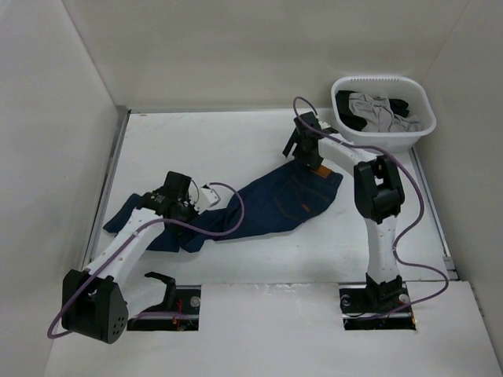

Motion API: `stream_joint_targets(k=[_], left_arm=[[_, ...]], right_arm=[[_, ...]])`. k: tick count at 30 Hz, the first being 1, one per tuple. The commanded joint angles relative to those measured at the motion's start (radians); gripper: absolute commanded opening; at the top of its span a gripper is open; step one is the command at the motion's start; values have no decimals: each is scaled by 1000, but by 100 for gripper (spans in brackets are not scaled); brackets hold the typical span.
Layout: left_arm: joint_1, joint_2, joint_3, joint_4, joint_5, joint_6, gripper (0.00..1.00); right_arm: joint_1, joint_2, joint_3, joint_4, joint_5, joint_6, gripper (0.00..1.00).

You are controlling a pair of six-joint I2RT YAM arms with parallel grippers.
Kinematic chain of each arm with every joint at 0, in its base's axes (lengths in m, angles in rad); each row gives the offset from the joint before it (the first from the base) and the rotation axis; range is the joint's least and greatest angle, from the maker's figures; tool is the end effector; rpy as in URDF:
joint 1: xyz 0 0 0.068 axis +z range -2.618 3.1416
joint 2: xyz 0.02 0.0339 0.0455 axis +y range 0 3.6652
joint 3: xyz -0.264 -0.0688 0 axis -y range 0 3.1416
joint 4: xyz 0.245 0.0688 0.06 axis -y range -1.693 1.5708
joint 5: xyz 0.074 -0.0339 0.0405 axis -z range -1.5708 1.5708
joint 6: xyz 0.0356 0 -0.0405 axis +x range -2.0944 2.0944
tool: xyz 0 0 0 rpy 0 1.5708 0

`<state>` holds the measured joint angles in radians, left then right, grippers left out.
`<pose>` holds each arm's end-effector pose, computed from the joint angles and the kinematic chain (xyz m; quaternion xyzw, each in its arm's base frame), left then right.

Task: Fold and stack the trousers
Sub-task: Flatten the trousers out

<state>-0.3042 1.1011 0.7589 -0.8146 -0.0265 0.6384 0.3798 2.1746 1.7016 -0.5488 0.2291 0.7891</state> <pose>0.1868 -0.0577 0.2229 0.4419 0.8731 0.0470 0.2005 0.4414 0.1675 0.1799 0.2247 0.9300 0.0568 0.2853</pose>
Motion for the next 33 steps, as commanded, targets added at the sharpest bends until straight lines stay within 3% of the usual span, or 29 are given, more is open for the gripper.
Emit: stream_joint_targets(k=[1, 3, 7, 12, 17, 18, 21, 24, 25, 26, 28, 33], left_arm=[[33, -14, 33, 25, -3, -14, 5], [58, 2, 48, 32, 0, -14, 5], [118, 48, 106, 55, 8, -17, 5], [228, 98, 184, 118, 37, -17, 5], [386, 275, 491, 140, 80, 3, 4], [408, 296, 540, 137, 77, 13, 4], [472, 344, 660, 124, 63, 46, 4], [497, 347, 659, 106, 42, 60, 4], [483, 330, 624, 97, 37, 60, 4], [469, 321, 602, 91, 39, 60, 4], [408, 284, 510, 83, 28, 70, 4], [348, 240, 404, 92, 19, 60, 5]], right_arm=[[-41, -13, -6, -115, -72, 65, 90], [-61, -22, -48, -126, -149, 67, 73], [-74, -54, -135, -113, -278, 91, 0], [-69, -185, -123, 15, -298, 52, 0], [-88, -412, 50, 313, -353, -135, 0], [-88, -470, 29, 391, -362, -166, 0], [-112, -741, -264, 697, -436, -159, 0], [-121, -1022, -718, 858, -403, -114, 11], [-106, -1117, -875, 872, -336, -110, 27], [-95, -1154, -932, 868, -305, -103, 34], [-45, -1370, -1196, 744, -105, 68, 100], [-43, -1682, -1330, 350, 114, 324, 100]])
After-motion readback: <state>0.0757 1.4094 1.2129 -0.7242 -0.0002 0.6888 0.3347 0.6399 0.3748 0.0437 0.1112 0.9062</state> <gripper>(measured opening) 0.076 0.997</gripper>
